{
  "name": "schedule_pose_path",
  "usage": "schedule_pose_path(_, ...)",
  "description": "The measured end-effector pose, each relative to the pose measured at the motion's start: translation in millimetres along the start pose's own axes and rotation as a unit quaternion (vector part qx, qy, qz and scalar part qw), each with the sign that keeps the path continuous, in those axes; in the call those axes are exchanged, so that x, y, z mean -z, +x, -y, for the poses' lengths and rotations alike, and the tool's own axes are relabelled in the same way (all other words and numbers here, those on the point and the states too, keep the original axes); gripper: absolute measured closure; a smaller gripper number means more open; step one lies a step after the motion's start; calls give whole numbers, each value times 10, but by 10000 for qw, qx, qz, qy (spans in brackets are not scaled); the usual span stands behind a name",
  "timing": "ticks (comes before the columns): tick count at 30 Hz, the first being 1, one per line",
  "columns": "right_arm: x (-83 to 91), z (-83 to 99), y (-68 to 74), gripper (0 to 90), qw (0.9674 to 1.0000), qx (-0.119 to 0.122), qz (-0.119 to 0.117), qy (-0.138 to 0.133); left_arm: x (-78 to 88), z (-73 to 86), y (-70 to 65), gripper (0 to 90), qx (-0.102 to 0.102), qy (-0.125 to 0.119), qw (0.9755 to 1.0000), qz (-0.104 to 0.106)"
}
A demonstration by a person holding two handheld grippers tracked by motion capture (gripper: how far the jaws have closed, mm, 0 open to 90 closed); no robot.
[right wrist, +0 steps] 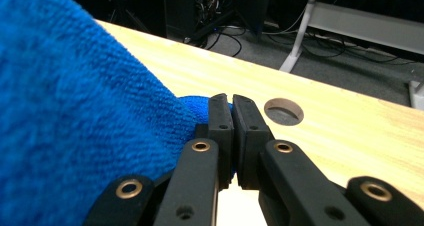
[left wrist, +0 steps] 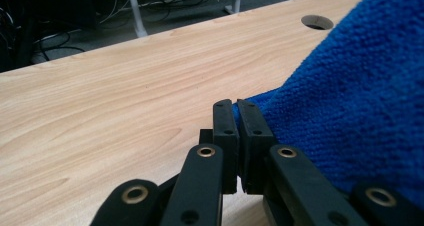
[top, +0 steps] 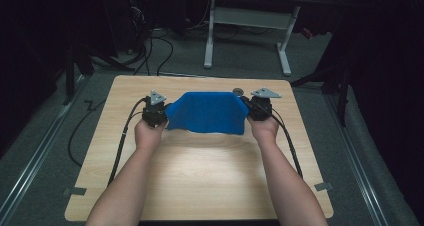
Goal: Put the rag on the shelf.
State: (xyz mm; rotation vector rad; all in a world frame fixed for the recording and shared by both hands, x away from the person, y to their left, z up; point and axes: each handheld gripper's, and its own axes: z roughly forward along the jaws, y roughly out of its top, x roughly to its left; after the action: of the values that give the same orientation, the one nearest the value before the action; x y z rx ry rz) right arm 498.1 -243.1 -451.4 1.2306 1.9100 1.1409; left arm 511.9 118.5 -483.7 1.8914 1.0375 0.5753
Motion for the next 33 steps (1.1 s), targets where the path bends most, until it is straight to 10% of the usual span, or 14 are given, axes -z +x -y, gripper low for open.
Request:
schedule_pose_path(22, -6, 295, -17, 872, 9996, -113, -9, 241, 9, 169, -88, 870, 111, 86, 9997, 176)
schedule_pose_path(33, 66, 275, -57, 733, 9993, -278, 126, 223, 102, 155, -24, 687, 375, 1, 9993, 2)
